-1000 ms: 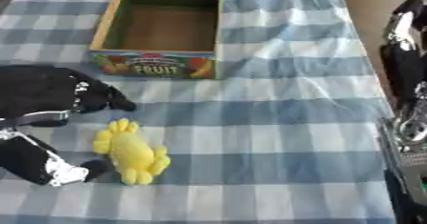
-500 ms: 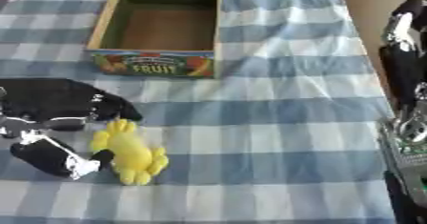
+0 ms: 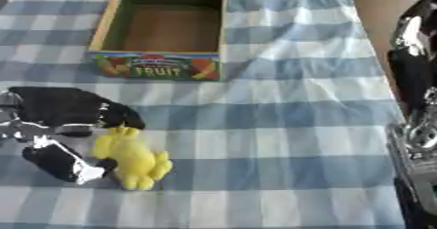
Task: Pick up objects on the table and place them in the box.
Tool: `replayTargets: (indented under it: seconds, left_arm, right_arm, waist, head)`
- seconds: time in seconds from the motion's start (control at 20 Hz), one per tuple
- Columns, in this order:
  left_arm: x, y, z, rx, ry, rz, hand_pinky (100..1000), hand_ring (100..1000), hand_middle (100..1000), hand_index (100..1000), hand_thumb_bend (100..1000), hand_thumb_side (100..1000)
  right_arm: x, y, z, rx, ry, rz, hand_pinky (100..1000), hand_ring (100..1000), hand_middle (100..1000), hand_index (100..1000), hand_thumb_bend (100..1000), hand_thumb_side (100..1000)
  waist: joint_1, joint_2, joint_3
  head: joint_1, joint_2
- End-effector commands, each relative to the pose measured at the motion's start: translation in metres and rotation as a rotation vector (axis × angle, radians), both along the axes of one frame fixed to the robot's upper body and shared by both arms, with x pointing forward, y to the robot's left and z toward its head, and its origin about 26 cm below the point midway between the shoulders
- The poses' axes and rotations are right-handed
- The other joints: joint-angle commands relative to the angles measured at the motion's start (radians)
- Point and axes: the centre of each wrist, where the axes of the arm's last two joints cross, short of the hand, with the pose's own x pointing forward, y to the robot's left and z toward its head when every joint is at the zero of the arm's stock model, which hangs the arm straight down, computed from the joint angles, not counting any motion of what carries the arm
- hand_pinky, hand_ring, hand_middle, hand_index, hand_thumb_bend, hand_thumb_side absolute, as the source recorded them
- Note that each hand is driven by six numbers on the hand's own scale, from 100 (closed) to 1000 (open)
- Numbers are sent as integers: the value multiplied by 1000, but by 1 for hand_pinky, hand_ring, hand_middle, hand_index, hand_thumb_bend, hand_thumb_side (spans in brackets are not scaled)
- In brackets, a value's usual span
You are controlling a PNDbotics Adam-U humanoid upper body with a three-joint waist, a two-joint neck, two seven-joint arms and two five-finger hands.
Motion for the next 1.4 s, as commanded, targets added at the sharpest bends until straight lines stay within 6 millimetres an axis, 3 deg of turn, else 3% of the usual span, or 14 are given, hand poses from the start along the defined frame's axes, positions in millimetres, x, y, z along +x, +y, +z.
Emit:
replayTargets:
  seconds: [0.05, 0.45, 0.8, 1.1, 1.4]
  left_arm:
    - [4, 1, 3, 42, -41, -7, 851, 895, 924, 1000, 464, 677]
    - [11, -1, -11, 93, -11, -67, 841, 886, 922, 1000, 425, 636]
    - [5, -4, -3, 55, -12, -118, 806, 852, 862, 1000, 358, 587]
    - [4, -5, -5, 38, 10, -125, 752, 814, 769, 967, 267, 568]
    - [3, -5, -6, 24, 13, -135, 702, 779, 692, 879, 135, 465]
  right_arm:
    - [-2, 2, 8, -14, -23, 16, 707, 539, 447, 718, 100, 423]
    - [-1, 3, 7, -12, -13, 19, 708, 539, 446, 718, 100, 422]
    - [-1, 4, 6, -9, -2, 20, 710, 539, 445, 719, 100, 422]
    - [-1, 4, 6, -9, 4, 19, 710, 539, 445, 720, 100, 424]
    - [-1, 4, 6, -9, 5, 19, 711, 540, 445, 720, 100, 423]
  waist:
    - [-1, -16, -2]
    - [-1, -13, -5]
    - [-2, -11, -5]
    - [-1, -8, -6]
    - [-2, -8, -6]
  head:
    - [5, -12]
    - [8, -13]
    - [7, -13]
    - [7, -13]
    - [8, -12]
